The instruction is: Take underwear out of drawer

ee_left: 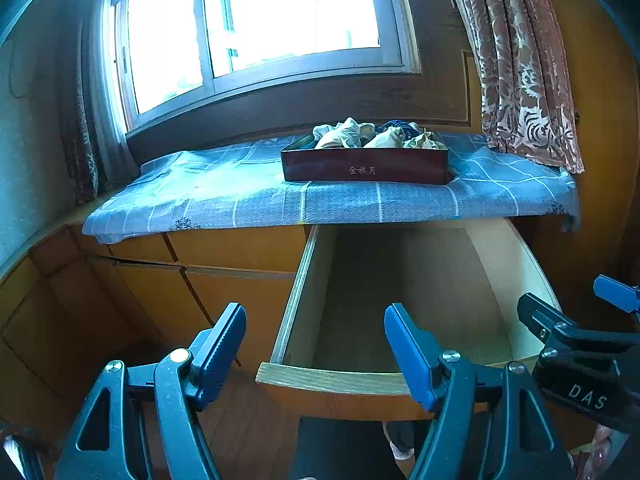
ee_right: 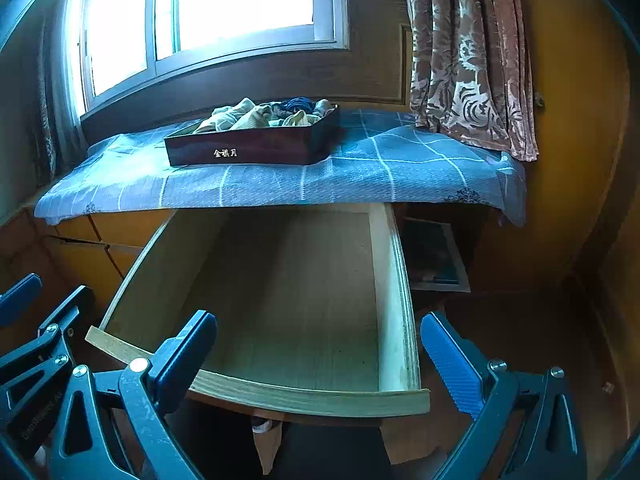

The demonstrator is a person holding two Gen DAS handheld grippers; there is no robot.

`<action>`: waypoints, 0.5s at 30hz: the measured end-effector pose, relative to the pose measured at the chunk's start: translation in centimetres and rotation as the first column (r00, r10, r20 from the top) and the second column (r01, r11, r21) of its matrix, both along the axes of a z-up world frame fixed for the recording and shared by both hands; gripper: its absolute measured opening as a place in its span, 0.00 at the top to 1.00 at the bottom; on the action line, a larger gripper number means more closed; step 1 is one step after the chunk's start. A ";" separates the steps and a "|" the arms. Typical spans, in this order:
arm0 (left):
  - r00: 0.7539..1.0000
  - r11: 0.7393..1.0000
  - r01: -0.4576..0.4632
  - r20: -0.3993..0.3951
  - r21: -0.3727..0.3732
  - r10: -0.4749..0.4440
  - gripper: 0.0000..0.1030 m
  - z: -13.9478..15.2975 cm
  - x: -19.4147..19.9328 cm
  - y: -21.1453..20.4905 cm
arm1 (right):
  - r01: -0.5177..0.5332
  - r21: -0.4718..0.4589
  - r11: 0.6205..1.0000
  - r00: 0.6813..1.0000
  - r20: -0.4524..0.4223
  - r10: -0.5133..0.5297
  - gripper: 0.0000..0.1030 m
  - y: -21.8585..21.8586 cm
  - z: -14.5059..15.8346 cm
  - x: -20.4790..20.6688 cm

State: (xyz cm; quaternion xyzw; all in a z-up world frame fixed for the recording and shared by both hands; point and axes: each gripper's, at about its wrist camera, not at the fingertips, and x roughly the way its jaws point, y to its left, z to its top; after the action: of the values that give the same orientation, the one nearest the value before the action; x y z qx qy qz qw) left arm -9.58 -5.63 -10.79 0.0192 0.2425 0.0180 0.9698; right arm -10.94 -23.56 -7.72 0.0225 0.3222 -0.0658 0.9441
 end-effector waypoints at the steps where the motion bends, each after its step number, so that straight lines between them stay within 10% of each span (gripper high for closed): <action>1: 1.000 1.000 0.000 -0.001 0.000 0.000 0.29 0.0 0.0 0.0 | 0.001 0.000 1.000 1.000 0.000 -0.001 0.00 0.0 0.0 0.0; 15: 1.000 1.000 0.007 -0.008 -0.003 -0.007 0.29 -0.2 0.1 -0.2 | -0.004 0.003 1.000 1.000 -0.007 0.004 0.00 0.1 -0.2 0.0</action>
State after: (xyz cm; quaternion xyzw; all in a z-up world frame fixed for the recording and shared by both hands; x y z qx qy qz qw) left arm -9.45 -5.79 -11.00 0.0185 0.2464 0.0140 0.9689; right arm -10.90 -23.50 -7.93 0.0229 0.3256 -0.0635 0.9431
